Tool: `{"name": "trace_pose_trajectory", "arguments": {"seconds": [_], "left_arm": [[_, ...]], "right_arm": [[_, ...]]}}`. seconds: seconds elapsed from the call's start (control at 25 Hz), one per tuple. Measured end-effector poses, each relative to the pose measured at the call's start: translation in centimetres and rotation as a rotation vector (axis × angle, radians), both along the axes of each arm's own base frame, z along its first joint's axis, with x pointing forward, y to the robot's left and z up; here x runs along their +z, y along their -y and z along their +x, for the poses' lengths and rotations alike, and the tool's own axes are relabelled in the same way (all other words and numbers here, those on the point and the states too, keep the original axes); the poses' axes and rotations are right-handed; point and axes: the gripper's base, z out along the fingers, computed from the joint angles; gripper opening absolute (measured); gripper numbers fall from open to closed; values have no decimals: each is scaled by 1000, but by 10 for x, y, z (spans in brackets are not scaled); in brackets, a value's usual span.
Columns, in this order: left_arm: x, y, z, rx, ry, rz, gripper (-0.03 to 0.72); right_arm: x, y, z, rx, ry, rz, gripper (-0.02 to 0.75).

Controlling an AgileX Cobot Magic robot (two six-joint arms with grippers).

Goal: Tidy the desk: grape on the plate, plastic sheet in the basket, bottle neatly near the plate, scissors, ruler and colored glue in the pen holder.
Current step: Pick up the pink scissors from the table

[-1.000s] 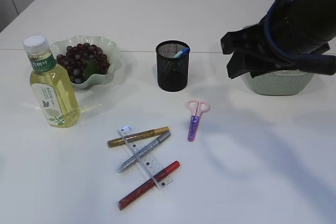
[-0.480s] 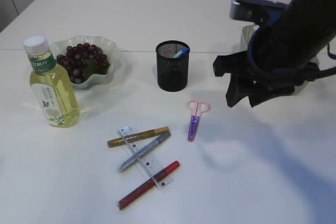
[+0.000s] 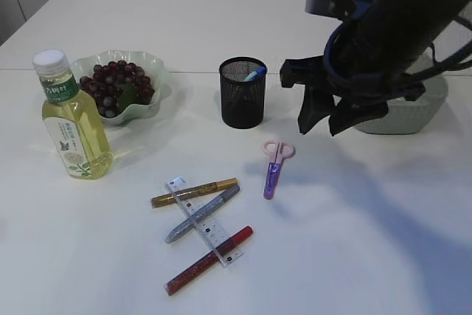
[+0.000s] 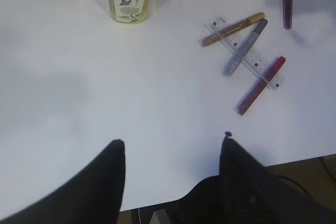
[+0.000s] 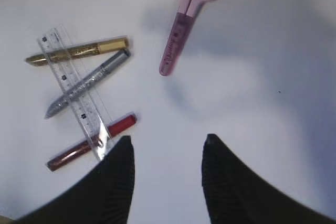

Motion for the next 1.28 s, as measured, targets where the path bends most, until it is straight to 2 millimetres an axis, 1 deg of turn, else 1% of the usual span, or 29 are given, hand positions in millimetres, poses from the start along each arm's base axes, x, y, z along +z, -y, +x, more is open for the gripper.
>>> {"name": "trace_pose_trajectory", "arguments": {"seconds": [0.24,0.36,0.44,0.56,0.64,0.8,0.88,1.04,1.16,1.28], "left_arm": [[0,0,0,0,0,0,417],[0,0,0,0,0,0,417],[0,0,0,0,0,0,417],[0,0,0,0,0,0,417],[0,0,0,0,0,0,417],[0,0,0,0,0,0,417],[0,0,0,0,0,0,417],[0,0,0,0,0,0,417],[0,0,0,0,0,0,417],[0,0,0,0,0,0,417]], "right_arm": [[-20,-7,13,-36,-35,15,349],[-24,-12,24,-78,-46,27,349],[-22,-16,34,-102,-44,35,349],[-21,-20,50,-120,-61,-8,349],[-24,-20,59,-133,-90,-57,349],[-25,-25,76,-159,-116,-93,349],[-29,-31,82,-158,-133,-116,349],[-44,-44,99,-165,-141,-128,349],[-48,-52,110,-189,-133,-104,349],[-49,-54,115,-204,-125,-93,349]]}}
